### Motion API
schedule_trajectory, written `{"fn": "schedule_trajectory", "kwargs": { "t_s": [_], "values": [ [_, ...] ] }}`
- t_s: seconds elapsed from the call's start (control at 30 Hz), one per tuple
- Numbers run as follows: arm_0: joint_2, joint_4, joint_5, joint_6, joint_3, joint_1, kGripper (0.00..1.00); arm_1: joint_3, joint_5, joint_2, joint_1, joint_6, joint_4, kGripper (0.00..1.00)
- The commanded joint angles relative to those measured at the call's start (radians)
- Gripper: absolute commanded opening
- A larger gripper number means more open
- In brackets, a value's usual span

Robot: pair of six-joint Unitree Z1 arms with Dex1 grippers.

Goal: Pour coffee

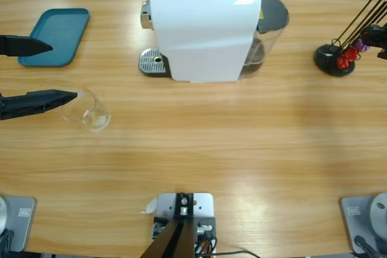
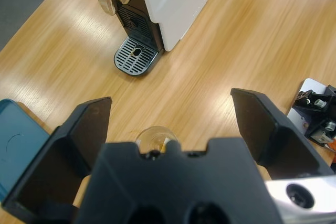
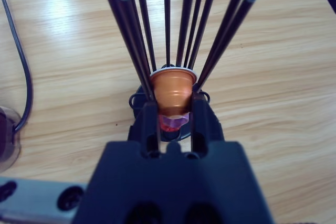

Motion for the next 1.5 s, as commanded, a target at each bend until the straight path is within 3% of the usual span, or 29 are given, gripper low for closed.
{"fn": "schedule_trajectory", "kwargs": {
  "t_s": [0.03, 0.57, 1.07, 1.17, 1.27, 1.37, 1.5],
  "values": [
    [0.024, -0.011, 0.014, -0.014, 0.043, 0.01, 0.991, -0.024, 0.003, -0.042, -0.015, -0.022, 0.043, 0.016],
    [0.008, -0.031, 0.013, -0.035, 0.091, 0.01, 0.991, -0.129, -0.016, -0.092, -0.019, -0.022, 0.151, 0.016],
    [-0.017, -0.037, 0.012, -0.05, 0.111, 0.01, 0.991, -0.291, -0.042, -0.261, -0.005, -0.068, 0.366, 0.016],
    [-0.029, -0.043, 0.012, -0.057, 0.12, 0.01, 0.991, -0.316, 0.073, -0.301, 0.054, -0.13, 0.381, 0.016],
    [-0.045, -0.043, 0.011, -0.061, 0.125, 0.01, 0.991, -0.342, 0.312, -0.3, 0.155, -0.241, 0.384, 0.017],
    [-0.075, -0.043, 0.011, -0.066, 0.139, 0.01, 0.991, -0.354, 0.477, -0.251, 0.257, -0.318, 0.387, 0.016],
    [-0.143, 0.02, 0.026, -0.091, 0.131, 0.01, 0.991, -0.429, 0.564, -0.136, 0.405, -0.39, 0.388, 0.016]
  ]
}}
